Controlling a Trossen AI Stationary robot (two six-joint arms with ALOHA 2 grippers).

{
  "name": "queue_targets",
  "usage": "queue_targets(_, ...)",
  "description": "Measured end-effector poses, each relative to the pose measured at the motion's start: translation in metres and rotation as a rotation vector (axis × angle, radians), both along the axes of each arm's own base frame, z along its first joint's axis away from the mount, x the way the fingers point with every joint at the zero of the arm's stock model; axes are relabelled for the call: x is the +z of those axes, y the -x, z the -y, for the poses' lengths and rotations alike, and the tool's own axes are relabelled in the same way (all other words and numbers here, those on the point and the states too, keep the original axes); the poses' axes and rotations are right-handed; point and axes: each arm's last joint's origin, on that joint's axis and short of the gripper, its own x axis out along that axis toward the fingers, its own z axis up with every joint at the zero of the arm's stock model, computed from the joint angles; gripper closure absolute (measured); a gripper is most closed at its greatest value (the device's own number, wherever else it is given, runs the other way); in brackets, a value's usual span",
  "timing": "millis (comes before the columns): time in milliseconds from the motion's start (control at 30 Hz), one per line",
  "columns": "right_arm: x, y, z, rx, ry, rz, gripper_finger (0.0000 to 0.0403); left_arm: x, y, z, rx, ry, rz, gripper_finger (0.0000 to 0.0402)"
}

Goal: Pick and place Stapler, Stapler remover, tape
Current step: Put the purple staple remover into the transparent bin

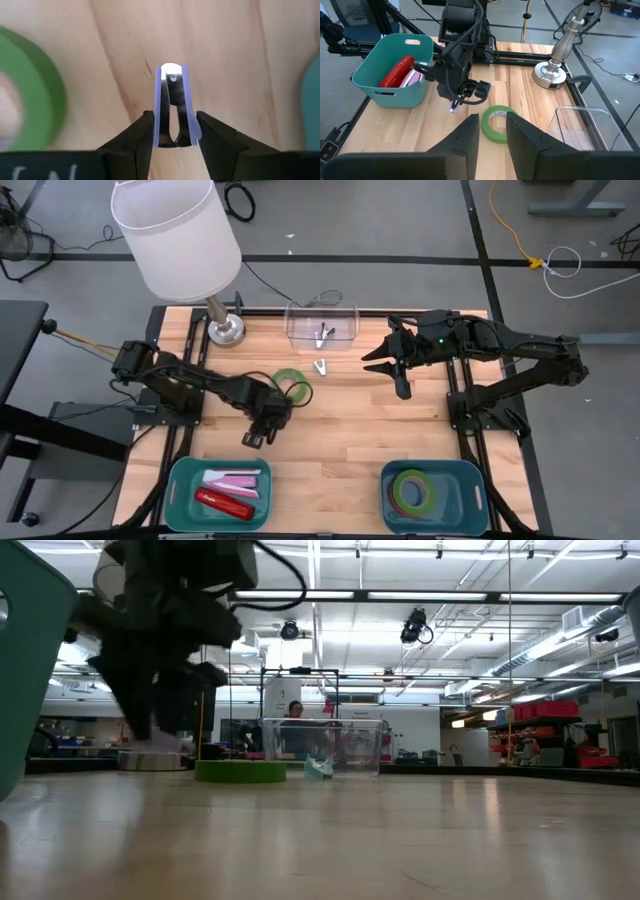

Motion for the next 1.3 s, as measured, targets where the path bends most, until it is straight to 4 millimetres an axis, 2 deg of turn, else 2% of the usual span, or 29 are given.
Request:
queue_targets(300,0.000,0.000,0.000,0.000,0.000,0.000,0.0305,0.044,-0.028,-0.023,-0.020,-0.075,0.148,0.0253)
queue_targets(467,0.000,0.000,0.000,0.000,0.000,0.000,0.0305,0.067,-0.040,-0.044,0.025,-0.127,0.226,0.0253)
queue_targets(667,0.000,0.000,0.000,-0.011,0.009,-0.003,0.0305,0.085,-0.045,-0.072,0.115,-0.143,0.282,0.0253)
queue_targets(933,-0.006,0.003,0.002,-0.031,0.071,-0.072,0.0305,0.097,-0.044,-0.111,0.236,-0.163,0.313,0.0253)
queue_targets(1300,-0.011,0.007,0.007,-0.056,0.107,-0.132,0.0305,0.100,-0.034,-0.162,0.368,-0.209,0.359,0.0253)
